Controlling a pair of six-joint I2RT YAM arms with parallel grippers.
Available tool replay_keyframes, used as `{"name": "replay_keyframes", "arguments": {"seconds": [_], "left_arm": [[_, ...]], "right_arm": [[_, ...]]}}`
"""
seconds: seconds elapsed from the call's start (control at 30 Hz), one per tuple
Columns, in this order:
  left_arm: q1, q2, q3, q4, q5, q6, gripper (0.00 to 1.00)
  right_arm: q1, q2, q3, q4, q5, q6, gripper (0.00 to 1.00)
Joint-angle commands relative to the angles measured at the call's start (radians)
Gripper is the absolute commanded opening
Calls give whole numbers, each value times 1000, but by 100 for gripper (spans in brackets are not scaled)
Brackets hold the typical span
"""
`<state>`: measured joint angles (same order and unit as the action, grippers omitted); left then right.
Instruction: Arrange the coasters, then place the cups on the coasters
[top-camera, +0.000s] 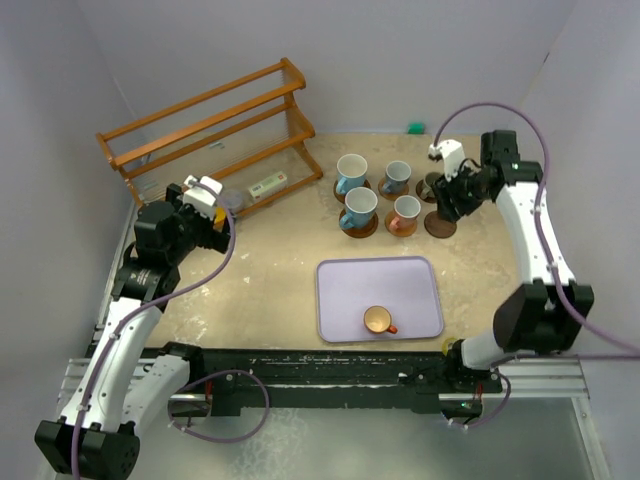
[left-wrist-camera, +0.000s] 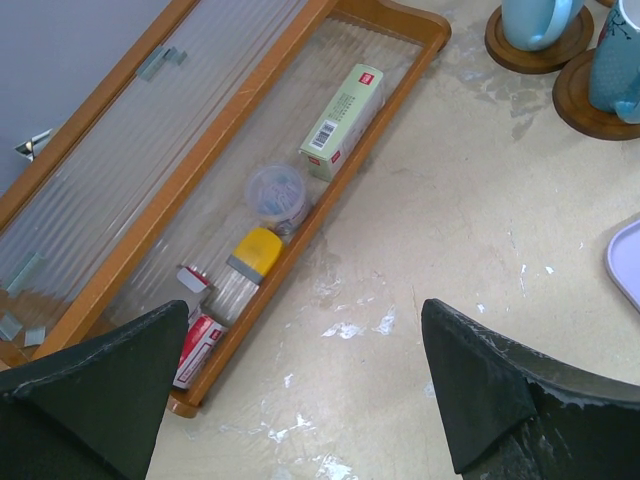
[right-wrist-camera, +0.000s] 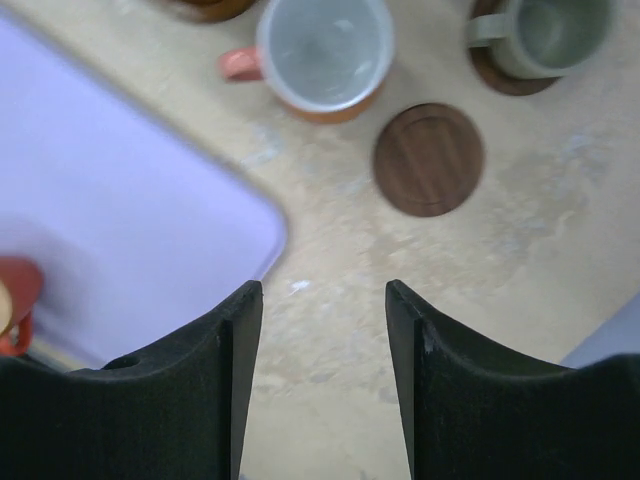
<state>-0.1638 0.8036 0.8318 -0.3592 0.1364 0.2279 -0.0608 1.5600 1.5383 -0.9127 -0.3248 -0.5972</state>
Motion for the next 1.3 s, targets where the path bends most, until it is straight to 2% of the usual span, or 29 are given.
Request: {"name": "replay_keyframes", "arguments": {"seconds": [0.0, 0.13, 0.27, 0.47, 0.87, 1.27], "left_arm": [[10, -21, -10, 52, -19, 15, 95], [11, -28, -21, 60, -31, 20, 95], [10, -34, -37, 67, -36, 22, 95], [18, -25, -51, 81, -38, 23, 95], [44, -6, -50, 85, -32, 21, 96], [73, 4, -53, 85, -23, 19, 95]], "right_arm": [[53, -216, -175, -27, -112, -106, 55], [145, -369, -327, -52, -106, -163, 56], [215, -516, -461, -63, -167, -206, 57], [299, -606, -592, -50, -201, -220, 63], [485, -511, -658, 71, -167, -207, 68], [725, -339, -666, 192, -70, -179, 67]]}}
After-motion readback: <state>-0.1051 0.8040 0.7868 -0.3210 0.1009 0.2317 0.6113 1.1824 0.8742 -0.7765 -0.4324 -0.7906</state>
